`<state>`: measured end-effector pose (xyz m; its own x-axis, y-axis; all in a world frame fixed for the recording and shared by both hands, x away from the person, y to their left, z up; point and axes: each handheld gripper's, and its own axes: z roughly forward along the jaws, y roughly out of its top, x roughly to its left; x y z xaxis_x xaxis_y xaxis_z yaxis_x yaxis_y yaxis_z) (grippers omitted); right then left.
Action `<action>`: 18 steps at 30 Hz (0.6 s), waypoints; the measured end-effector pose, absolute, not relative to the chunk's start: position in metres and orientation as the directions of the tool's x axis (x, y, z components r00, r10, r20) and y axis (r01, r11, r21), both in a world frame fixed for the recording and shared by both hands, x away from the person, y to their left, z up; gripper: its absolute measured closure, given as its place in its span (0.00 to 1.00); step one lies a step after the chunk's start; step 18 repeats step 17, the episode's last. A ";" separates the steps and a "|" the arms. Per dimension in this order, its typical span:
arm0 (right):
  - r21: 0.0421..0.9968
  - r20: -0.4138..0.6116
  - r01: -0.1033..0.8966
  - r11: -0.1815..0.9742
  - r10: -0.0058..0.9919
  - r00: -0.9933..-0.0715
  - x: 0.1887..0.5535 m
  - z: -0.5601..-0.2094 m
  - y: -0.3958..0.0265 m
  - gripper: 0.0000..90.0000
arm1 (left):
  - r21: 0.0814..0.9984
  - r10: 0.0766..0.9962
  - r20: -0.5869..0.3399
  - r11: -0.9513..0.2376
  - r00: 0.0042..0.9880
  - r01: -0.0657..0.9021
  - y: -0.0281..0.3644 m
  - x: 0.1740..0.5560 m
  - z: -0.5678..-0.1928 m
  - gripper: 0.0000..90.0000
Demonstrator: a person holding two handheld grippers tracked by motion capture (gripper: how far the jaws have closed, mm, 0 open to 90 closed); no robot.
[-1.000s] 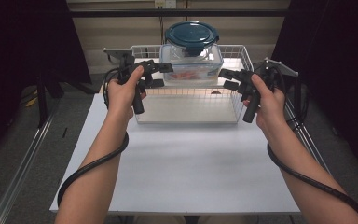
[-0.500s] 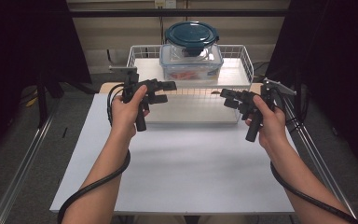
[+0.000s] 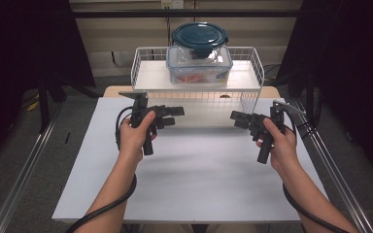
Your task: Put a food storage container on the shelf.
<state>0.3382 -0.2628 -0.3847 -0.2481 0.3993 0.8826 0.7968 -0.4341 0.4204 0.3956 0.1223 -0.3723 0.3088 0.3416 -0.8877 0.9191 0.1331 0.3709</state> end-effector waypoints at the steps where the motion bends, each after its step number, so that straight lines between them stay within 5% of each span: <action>1: 0.423 0.881 0.796 -0.432 0.402 -0.250 0.337 -0.387 -0.263 0.30 | 0.370 0.348 -0.886 0.129 0.307 0.920 0.123 0.394 -0.376 0.18; 18: 0.433 0.870 0.813 -0.388 0.416 -0.264 0.320 -0.428 -0.264 0.28 | 0.389 0.383 -0.864 0.098 0.326 0.916 0.137 0.375 -0.426 0.16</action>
